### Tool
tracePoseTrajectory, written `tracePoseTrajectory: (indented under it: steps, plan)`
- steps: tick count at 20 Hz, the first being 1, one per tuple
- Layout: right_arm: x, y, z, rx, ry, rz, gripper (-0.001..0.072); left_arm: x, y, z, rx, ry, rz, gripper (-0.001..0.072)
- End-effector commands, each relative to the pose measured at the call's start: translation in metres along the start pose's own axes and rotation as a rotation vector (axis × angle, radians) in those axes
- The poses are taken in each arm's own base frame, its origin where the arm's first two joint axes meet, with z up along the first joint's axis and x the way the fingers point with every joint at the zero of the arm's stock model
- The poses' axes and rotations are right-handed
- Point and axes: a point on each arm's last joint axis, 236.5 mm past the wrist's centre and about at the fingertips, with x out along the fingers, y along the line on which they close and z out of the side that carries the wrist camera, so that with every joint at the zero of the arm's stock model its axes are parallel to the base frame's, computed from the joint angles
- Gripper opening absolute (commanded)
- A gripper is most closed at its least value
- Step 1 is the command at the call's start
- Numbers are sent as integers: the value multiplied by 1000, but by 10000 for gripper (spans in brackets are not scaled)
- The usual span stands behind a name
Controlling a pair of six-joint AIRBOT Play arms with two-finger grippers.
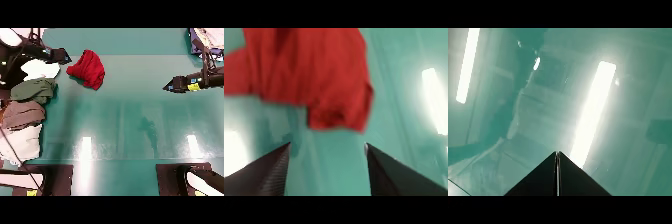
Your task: Fold the shirts.
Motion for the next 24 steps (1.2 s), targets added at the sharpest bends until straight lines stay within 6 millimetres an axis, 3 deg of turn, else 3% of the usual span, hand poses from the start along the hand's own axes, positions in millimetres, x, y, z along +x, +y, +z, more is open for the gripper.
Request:
tracePoseTrajectory:
  steps: [1,5,7,9,10,11,12,14,15,17,19,20,22,24]
  plan:
    - [0,-1,3,0,-15,-3,18,69,33,-5,-54,-20,29,542]
    - [0,-1,6,0,-25,-5,18,122,37,-31,-26,20,-37,542]
    - [0,-1,6,0,-26,-5,18,134,41,-38,-38,31,-40,540]
    - [0,-1,6,0,-28,-6,18,134,43,-32,-39,8,-32,532]
    - [0,-1,7,0,-30,-6,18,132,42,-28,-39,0,-35,364]
    - [-1,-1,8,0,-36,-7,18,130,39,-23,-35,-6,-43,92]
    - [0,-1,8,0,-37,-7,18,126,35,-18,-31,-8,-54,30]
    - [-1,-1,9,-1,-38,-6,18,112,21,-9,-3,11,-91,22]
    - [-4,1,13,-9,-49,-8,18,96,9,2,32,15,-117,21]
    - [-24,11,34,-53,-119,-18,18,43,-22,43,139,-53,-151,21]
    - [-53,29,64,-109,-227,-21,18,-34,-71,84,247,-186,-196,21]
    - [-68,39,78,-138,-283,-22,18,-76,-106,95,320,-261,-246,21]
    - [-95,55,100,-183,-379,-25,18,-153,-175,91,449,-352,-377,21]
    - [-118,70,112,-221,-443,-25,18,-212,-233,69,535,-385,-512,21]
